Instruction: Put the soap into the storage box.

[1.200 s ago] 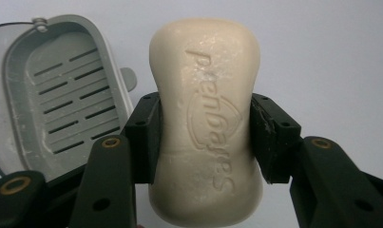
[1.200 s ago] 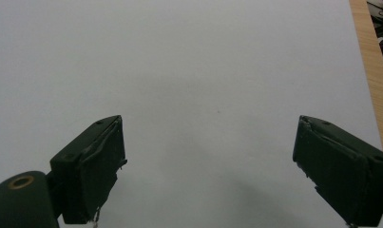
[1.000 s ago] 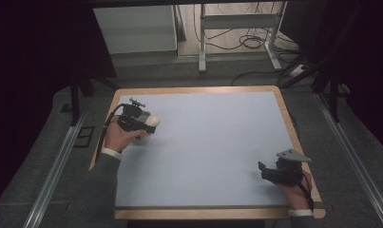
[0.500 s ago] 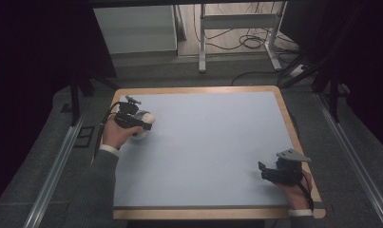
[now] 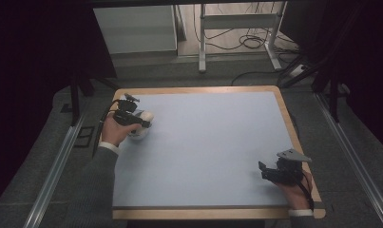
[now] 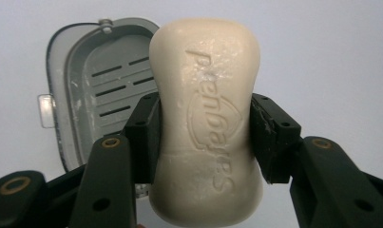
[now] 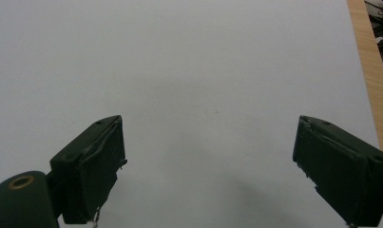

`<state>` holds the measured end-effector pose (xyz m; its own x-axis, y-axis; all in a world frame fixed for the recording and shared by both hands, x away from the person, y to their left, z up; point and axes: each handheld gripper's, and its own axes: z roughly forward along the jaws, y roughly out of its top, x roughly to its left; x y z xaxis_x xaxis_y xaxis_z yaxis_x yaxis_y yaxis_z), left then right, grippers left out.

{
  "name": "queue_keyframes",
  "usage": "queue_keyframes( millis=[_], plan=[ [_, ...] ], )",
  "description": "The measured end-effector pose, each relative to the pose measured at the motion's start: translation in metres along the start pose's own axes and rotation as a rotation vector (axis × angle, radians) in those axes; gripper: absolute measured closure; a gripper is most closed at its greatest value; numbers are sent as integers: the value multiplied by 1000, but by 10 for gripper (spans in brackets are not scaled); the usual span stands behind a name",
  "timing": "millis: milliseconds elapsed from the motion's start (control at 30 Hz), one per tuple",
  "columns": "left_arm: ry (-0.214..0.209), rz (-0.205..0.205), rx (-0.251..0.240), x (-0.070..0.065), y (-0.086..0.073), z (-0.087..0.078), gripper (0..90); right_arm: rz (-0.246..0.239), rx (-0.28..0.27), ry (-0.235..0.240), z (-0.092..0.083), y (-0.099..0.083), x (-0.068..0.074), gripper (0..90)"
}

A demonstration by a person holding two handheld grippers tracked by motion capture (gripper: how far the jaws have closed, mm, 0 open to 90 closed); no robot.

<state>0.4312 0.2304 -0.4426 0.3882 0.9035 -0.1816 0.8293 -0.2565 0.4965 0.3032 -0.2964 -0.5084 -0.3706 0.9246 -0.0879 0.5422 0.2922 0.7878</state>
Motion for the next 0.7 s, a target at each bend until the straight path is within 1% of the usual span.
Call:
queue_keyframes(
  millis=[167, 233, 300, 400, 467, 567, 700],
  plan=[
    [16, -14, -3, 4, 2, 3, 496, 0, 1, 1, 0, 0, 0, 99],
    [31, -21, 2, 6, 3, 5, 496, 0, 2, 0, 1, 0, 0, 100],
    [54, -27, 7, 9, 3, 8, 496, 0, 3, -2, 1, -1, 0, 99],
    [58, -34, 11, 10, 3, 12, 496, 2, 6, -2, 1, -1, -1, 99],
    [63, -31, 16, 11, 3, 14, 495, 2, 7, -2, 1, -1, -1, 99],
    [75, -37, 17, 10, 3, 17, 496, 2, 7, -3, 1, -1, -1, 99],
    [75, -41, 25, 13, 4, 21, 495, 1, 7, -3, 1, -1, -1, 99]
  ],
)
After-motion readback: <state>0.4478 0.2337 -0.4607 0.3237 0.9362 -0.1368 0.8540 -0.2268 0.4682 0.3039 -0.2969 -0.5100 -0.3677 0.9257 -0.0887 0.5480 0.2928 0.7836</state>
